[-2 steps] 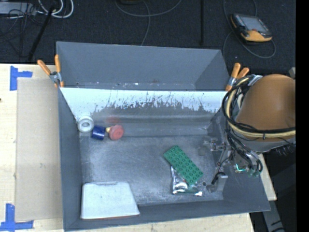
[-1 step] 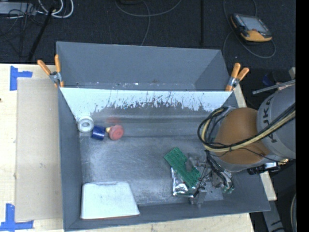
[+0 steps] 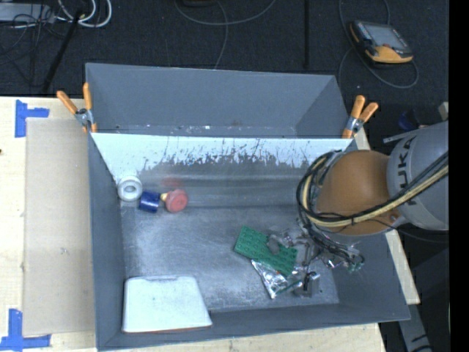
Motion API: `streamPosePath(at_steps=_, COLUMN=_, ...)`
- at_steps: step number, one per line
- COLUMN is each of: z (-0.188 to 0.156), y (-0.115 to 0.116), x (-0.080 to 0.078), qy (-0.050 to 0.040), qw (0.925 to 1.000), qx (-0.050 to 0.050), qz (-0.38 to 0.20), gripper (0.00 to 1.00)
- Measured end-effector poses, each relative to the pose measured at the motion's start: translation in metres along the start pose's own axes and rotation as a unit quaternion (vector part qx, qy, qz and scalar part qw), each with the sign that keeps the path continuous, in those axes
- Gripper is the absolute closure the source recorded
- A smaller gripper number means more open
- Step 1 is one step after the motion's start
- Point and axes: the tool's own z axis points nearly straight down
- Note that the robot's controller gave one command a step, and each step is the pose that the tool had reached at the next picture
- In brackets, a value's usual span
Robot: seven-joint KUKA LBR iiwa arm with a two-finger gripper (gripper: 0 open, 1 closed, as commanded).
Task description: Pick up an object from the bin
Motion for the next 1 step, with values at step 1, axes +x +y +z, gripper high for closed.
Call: streamPosePath(at_steps=1, z=-0.0011, y=-0.0004, x=-0.0008, qy=-0.0015, qw=1.0000, qx=0.001, qz=0.000, gripper=1.00)
